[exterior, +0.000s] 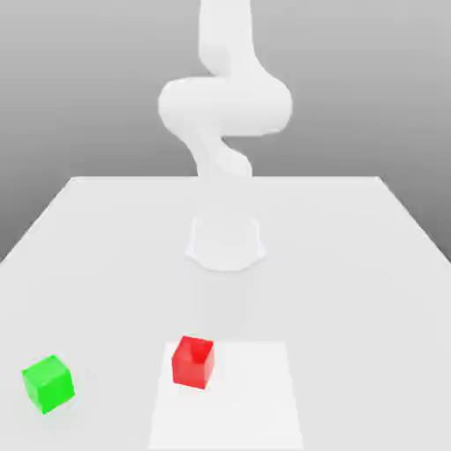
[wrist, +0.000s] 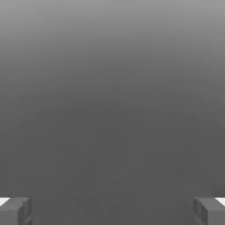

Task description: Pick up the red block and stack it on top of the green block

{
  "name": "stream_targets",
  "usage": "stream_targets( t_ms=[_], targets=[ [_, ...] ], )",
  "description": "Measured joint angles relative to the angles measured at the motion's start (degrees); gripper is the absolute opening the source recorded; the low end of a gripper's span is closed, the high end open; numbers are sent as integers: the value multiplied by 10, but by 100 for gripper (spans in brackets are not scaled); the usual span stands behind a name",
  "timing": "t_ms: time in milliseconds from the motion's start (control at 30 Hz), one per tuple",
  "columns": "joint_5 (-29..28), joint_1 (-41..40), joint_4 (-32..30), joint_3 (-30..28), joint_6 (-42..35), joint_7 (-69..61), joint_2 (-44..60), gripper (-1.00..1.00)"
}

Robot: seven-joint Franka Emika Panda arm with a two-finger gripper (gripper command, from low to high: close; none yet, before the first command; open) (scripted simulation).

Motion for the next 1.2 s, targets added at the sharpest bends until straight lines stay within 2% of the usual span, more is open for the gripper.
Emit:
stream_targets(
  t_ms=[400,600,833,867,1067,1200],
  targets=[
    [-19,-43,-164,-2,161,57,258,0],
    [-2,-56,-245,-10,240,66,385,0],
    [10,-58,-241,-8,359,61,530,0],
    [10,-58,-239,-7,372,62,544,-100],
    [8,-60,-238,-6,378,63,551,-100],
    [7,-61,-246,-5,329,64,495,-100]
  ],
)
